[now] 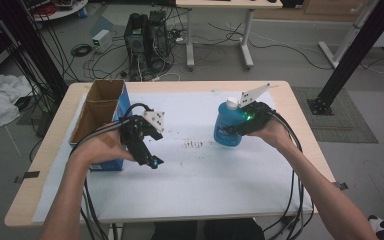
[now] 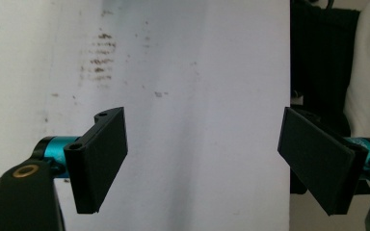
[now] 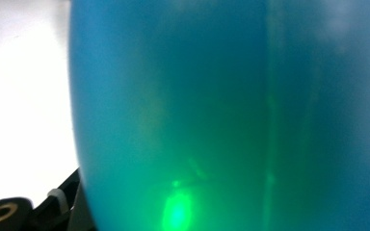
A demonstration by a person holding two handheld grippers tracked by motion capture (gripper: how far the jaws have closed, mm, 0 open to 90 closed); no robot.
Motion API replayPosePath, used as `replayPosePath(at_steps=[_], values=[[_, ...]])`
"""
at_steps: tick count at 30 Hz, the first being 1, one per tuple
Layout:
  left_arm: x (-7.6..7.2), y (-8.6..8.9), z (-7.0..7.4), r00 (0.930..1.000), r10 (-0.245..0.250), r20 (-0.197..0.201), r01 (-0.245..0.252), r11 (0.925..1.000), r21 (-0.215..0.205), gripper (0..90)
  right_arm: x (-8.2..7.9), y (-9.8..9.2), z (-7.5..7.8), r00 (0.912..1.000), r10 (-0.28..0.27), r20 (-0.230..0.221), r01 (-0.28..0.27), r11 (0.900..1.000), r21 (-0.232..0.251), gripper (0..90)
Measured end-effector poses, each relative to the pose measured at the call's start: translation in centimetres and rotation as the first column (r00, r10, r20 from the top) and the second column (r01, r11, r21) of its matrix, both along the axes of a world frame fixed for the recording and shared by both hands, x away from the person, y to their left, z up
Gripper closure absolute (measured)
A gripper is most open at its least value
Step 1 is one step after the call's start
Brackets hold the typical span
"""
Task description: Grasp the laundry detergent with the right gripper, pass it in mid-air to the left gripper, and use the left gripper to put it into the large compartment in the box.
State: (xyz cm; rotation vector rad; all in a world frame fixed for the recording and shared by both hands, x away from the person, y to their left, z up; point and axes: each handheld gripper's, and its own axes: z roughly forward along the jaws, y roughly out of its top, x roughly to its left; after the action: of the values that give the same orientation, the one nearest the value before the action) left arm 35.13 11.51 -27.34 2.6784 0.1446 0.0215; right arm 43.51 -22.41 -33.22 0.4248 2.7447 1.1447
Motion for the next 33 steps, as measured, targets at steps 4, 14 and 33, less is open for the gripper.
replayPosePath(at_steps=[4,14,33], values=[[1.2,-0.6,1.3,0.9999,0.000,0.010,0.000,0.9997,-0.025,17.8,-0.7,0.8,0.1,0.9981,0.059,0.015,-0.059,0.998,-0.014,45.3],[3.3,-2.7,3.1,1.0000,0.003,0.009,-0.003,0.9995,-0.032,17.8,-2.7,3.1,-0.2,0.9934,0.112,-0.022,-0.113,0.994,-0.014,45.2],[5.4,-9.2,2.8,0.9951,-0.097,-0.021,0.097,0.9952,0.010,17.8,-3.4,5.0,-0.9,0.9652,0.254,0.062,-0.255,0.967,0.007,45.0]])
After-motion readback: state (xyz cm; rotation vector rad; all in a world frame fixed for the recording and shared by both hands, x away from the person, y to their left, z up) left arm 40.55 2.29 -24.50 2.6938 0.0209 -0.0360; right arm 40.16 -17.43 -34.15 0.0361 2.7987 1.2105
